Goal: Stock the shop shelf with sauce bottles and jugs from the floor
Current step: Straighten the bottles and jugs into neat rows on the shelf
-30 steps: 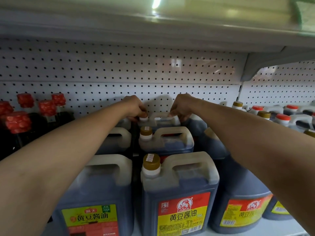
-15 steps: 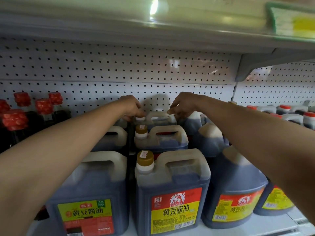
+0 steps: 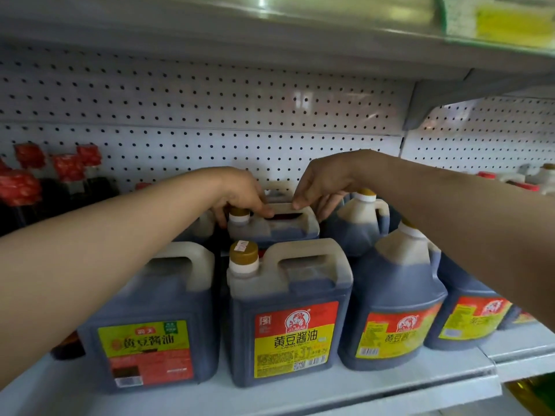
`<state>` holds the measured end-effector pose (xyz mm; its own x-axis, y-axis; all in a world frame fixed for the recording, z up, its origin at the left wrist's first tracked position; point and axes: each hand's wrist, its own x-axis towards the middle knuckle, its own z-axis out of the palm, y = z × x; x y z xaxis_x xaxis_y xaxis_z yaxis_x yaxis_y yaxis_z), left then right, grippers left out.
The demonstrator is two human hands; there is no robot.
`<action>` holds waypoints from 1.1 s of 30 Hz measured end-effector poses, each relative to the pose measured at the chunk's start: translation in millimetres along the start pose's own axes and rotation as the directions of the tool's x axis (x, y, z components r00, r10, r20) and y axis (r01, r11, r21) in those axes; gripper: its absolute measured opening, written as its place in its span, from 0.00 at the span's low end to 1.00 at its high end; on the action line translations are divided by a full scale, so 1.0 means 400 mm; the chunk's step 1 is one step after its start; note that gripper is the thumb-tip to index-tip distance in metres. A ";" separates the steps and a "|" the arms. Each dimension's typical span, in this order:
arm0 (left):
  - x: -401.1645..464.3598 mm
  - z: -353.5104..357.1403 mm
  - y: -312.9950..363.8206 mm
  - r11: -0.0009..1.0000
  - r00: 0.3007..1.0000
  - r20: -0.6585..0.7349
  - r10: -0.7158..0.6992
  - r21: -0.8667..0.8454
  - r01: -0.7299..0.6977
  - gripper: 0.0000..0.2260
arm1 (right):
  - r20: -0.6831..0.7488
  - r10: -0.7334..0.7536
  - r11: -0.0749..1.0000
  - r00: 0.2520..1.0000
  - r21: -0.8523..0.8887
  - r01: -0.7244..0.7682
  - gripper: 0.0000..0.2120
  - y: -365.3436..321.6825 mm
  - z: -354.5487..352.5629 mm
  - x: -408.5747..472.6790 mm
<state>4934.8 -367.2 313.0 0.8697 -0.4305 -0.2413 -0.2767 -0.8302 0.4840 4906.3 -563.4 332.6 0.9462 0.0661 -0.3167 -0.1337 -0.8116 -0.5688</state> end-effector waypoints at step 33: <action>0.000 0.005 -0.001 0.999 0.990 -0.142 0.015 0.054 -0.008 0.20 | -0.357 -0.250 0.914 0.900 -0.393 0.097 0.15 0.023 -0.030 -0.080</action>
<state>4933.9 -367.7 311.1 0.9147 -0.3884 -0.1120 -0.3048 -0.8448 0.4398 4878.4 -580.1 346.6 0.9902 0.0546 0.1282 0.0858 -0.9638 -0.2525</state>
